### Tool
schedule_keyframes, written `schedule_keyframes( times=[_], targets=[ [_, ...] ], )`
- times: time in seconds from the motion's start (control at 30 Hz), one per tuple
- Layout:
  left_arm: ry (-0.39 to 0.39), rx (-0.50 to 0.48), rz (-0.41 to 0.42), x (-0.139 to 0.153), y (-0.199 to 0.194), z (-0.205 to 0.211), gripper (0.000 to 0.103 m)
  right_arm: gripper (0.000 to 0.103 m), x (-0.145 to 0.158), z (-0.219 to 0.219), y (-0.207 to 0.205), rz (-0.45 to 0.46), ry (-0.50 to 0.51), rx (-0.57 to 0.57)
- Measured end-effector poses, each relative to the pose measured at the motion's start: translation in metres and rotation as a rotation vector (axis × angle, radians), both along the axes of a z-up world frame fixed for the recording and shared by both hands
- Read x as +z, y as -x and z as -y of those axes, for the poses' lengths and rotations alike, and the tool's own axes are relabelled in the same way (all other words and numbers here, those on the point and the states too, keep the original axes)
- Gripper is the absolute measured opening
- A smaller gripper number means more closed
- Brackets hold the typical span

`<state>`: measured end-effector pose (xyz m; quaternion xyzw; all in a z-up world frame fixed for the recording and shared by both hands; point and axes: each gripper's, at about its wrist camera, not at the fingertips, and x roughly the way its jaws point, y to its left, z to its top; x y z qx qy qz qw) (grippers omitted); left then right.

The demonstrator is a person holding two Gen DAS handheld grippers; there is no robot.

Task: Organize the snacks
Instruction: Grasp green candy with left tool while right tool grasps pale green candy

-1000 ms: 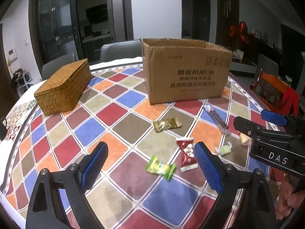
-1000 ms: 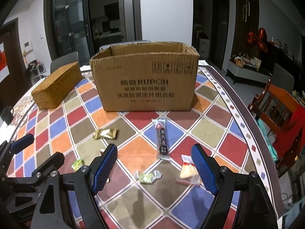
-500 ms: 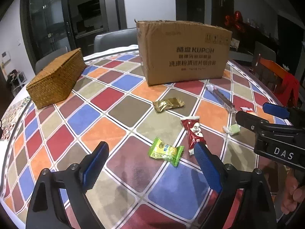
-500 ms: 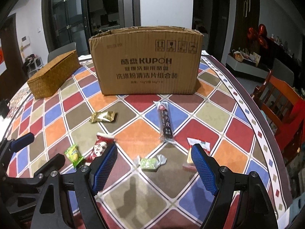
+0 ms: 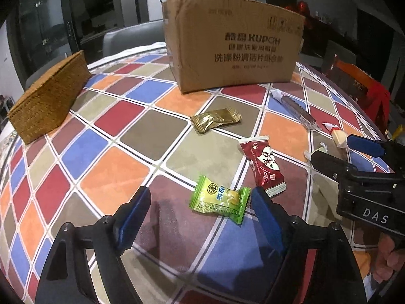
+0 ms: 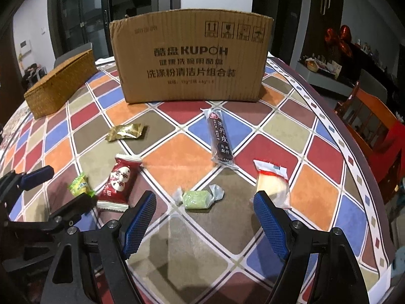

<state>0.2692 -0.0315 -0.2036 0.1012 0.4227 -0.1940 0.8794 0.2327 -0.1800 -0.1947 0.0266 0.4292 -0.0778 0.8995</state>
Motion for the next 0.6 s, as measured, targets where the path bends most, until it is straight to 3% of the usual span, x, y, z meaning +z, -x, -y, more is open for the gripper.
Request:
schedule_keyframes(
  times=[0.13, 0.3, 0.4, 0.5, 0.6],
  targets=[
    [0.003, -0.033, -0.031, -0.006, -0.004, 0.004, 0.076, 0.079, -0.006, 0.002, -0.005, -0.016, -0.001, -0.010],
    [0.013, -0.048, -0.037, -0.008, -0.005, 0.006, 0.072, 0.067, -0.015, 0.005, -0.012, -0.045, -0.023, -0.014],
    [0.015, -0.057, -0.030, -0.007, -0.003, 0.007, 0.061, 0.060, -0.016, 0.005, -0.013, -0.040, -0.029, -0.007],
    [0.017, -0.075, -0.024, -0.005, 0.000, 0.009, 0.045, 0.044, -0.014, 0.004, -0.013, -0.033, -0.039, 0.004],
    [0.021, -0.082, -0.024, -0.004, 0.002, 0.012, 0.038, 0.032, -0.013, 0.004, -0.012, -0.027, -0.045, 0.012]
  ],
)
